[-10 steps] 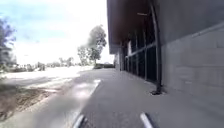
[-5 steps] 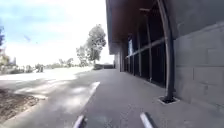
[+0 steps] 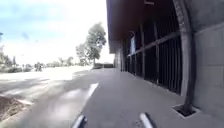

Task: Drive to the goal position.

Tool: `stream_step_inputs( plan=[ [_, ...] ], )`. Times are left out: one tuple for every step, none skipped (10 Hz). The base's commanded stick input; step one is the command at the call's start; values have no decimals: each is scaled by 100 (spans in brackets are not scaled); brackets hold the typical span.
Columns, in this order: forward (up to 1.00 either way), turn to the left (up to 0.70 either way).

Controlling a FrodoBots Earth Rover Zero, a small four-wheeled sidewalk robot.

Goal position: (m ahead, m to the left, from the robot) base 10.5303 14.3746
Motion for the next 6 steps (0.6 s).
stream_step_inputs(
  plan=[
    [100,6],
    [100,12],
    [100,16],
    [100,20],
    [100,35],
    [100,39]
  ],
)
